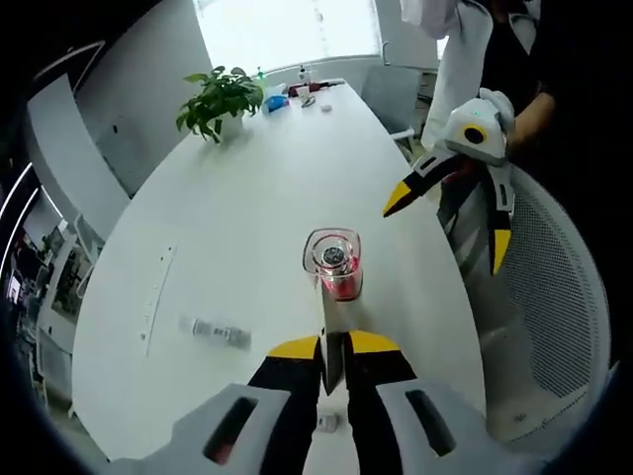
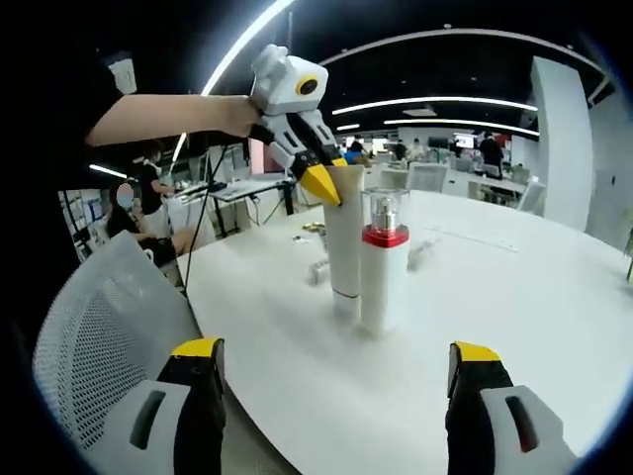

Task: Arrange the skincare products in the storage area until every visible bottle or jar stands upright without overlapping.

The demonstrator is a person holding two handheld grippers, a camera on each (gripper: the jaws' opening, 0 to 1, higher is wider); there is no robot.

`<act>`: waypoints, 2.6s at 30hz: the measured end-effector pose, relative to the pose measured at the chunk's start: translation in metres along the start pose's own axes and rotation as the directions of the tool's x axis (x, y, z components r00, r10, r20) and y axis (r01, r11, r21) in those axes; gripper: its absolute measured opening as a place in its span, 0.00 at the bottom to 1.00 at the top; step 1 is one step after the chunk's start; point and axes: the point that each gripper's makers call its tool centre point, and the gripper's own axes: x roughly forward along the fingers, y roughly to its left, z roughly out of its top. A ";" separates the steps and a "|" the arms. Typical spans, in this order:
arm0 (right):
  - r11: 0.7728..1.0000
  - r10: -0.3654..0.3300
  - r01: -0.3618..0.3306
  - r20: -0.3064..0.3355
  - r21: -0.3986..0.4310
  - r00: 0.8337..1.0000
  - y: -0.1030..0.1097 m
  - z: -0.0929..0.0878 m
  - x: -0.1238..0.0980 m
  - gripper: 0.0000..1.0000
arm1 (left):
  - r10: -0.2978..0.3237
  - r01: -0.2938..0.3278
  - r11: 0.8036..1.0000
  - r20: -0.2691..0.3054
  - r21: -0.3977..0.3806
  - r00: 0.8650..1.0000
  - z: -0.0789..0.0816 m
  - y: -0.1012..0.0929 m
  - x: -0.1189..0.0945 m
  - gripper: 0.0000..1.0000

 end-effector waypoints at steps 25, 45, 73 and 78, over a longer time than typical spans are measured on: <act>1.000 0.002 -0.003 -0.038 -0.010 0.999 0.002 -0.010 0.001 0.97 | 0.019 -0.020 0.988 -0.008 -0.150 1.000 -0.034 -0.010 -0.016 0.56; 1.000 0.006 -0.007 -0.050 -0.012 0.999 0.002 -0.013 0.002 0.93 | 0.284 -0.120 0.826 0.223 -0.551 0.932 -0.039 -0.052 -0.053 0.93; 1.000 0.023 -0.024 -0.073 -0.019 0.997 0.004 -0.018 0.003 0.89 | 0.496 -0.331 0.618 0.027 -0.713 0.868 -0.123 -0.117 -0.065 0.93; 0.999 0.028 -0.030 -0.082 -0.030 0.996 0.005 -0.019 0.003 0.88 | 0.481 -0.333 0.620 0.009 -0.711 0.877 -0.132 -0.118 -0.062 0.92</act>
